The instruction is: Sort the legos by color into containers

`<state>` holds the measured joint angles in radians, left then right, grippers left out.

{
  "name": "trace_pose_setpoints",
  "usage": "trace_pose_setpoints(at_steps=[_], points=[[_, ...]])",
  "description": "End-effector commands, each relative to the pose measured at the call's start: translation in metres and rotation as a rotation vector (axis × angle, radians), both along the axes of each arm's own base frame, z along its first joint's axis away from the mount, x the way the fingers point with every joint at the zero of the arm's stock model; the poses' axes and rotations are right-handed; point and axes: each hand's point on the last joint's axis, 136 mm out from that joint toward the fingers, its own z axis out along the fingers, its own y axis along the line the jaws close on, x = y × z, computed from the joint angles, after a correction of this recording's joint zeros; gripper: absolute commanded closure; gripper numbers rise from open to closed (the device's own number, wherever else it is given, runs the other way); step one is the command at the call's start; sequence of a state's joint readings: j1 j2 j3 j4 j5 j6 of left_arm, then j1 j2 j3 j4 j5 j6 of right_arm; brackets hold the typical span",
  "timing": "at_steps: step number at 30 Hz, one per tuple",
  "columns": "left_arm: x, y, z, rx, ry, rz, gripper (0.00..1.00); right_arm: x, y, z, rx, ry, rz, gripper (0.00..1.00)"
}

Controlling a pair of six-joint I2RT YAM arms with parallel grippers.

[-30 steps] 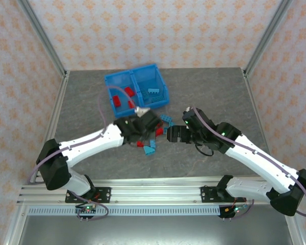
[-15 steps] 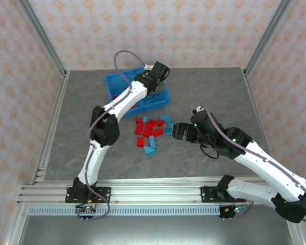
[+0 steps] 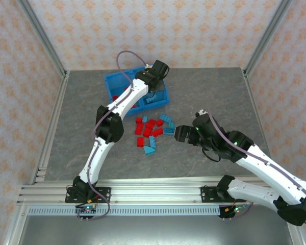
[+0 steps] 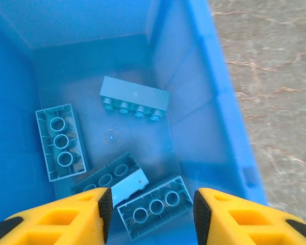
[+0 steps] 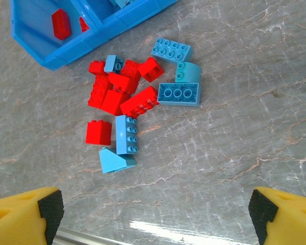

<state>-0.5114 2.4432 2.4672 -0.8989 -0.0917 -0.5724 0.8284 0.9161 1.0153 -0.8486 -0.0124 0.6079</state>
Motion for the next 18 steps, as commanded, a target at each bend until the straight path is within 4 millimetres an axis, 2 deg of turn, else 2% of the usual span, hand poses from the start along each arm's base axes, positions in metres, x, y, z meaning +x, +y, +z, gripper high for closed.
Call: trace_pose_setpoints(at_steps=[1, 3, 4, 6, 8, 10, 12, 15, 16, 18], points=[[-0.033, -0.002, 0.108, -0.05, -0.138, -0.066, 0.51, 0.006, -0.008, -0.013, -0.089, -0.013, -0.006, 0.05], [-0.058, -0.002, 0.149, -0.043, -0.202, -0.128, 0.51, 0.006, -0.003, -0.026, -0.125, 0.026, 0.024, 0.05], [-0.069, -0.001, 0.161, -0.039, -0.224, -0.155, 0.51, 0.005, 0.003, -0.032, -0.131, 0.052, 0.051, 0.05], [-0.105, 0.007, 0.196, -0.026, -0.293, -0.22, 0.5, 0.002, 0.026, -0.044, -0.101, 0.118, 0.128, 0.07], [-0.138, 0.019, 0.21, -0.006, -0.329, -0.283, 0.48, 0.001, 0.048, -0.054, -0.061, 0.16, 0.18, 0.1], [-0.171, 0.039, 0.212, 0.02, -0.348, -0.332, 0.41, 0.002, 0.071, -0.066, -0.055, 0.168, 0.216, 0.11], [-0.206, 0.061, 0.203, 0.064, -0.359, -0.393, 0.29, 0.003, 0.091, -0.08, -0.06, 0.177, 0.241, 0.13], [-0.262, 0.091, 0.183, 0.13, -0.362, -0.512, 0.04, 0.004, 0.116, -0.105, -0.083, 0.232, 0.277, 0.13], [-0.281, 0.102, 0.174, 0.15, -0.349, -0.545, 0.0, 0.004, 0.126, -0.113, -0.101, 0.246, 0.302, 0.11], [-0.312, 0.119, 0.158, 0.182, -0.315, -0.606, 0.0, 0.002, 0.144, -0.126, -0.143, 0.248, 0.356, 0.07]])
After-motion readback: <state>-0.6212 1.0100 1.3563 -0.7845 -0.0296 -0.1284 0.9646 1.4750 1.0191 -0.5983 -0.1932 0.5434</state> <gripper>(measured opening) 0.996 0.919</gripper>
